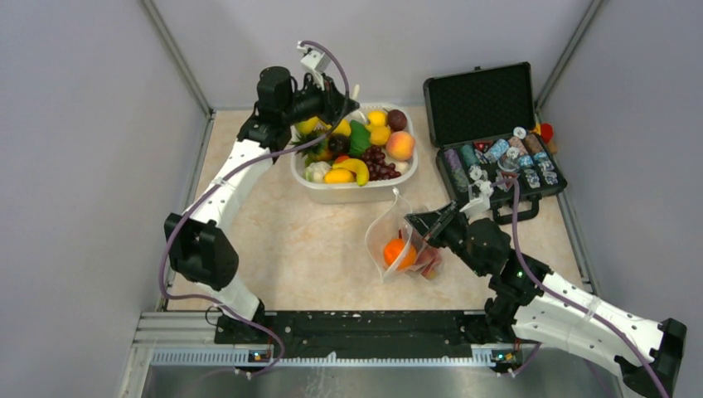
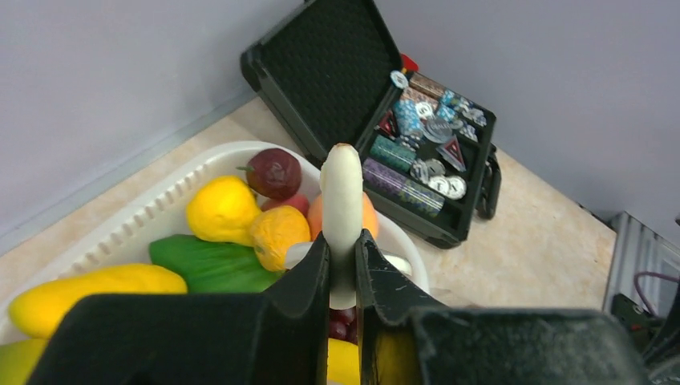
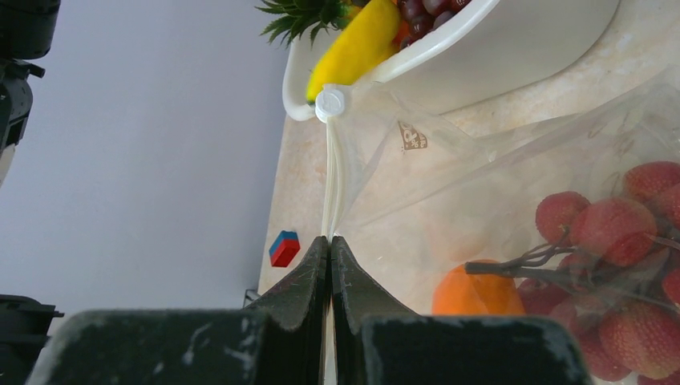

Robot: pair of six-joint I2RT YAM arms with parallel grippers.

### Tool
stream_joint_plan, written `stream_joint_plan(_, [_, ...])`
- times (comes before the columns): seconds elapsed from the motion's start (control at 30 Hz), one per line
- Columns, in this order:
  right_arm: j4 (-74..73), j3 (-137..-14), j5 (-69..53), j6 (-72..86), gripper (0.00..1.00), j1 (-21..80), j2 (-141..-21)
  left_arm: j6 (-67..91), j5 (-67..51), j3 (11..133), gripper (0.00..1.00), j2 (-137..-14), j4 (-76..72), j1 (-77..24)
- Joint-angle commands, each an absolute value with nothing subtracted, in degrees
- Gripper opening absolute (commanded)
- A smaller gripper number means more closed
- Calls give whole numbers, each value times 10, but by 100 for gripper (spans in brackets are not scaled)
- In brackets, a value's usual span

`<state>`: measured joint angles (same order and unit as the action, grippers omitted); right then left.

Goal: Place the food in the zip-top bag and seal the zipper
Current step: Pick up the fake vegetable from the bin, then place the fake vegetable in the zipper food storage bag.

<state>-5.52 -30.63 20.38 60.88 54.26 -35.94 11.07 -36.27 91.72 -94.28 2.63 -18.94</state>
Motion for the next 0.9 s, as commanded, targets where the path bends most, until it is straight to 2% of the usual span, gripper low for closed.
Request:
stream_joint_plan(0.0, [-42,-306,219,615,0,546,-351,112,-409,923,14,-965,58,-200])
stream_joint_plan(0.53, [-30,-301,235,616,0,545,-357,226,-452,694,16,-784,-111,-212])
stream_joint_plan(0.87, [-17,-326,260,609,0,545,-366,233,-429,518,21,-608,-121,-305])
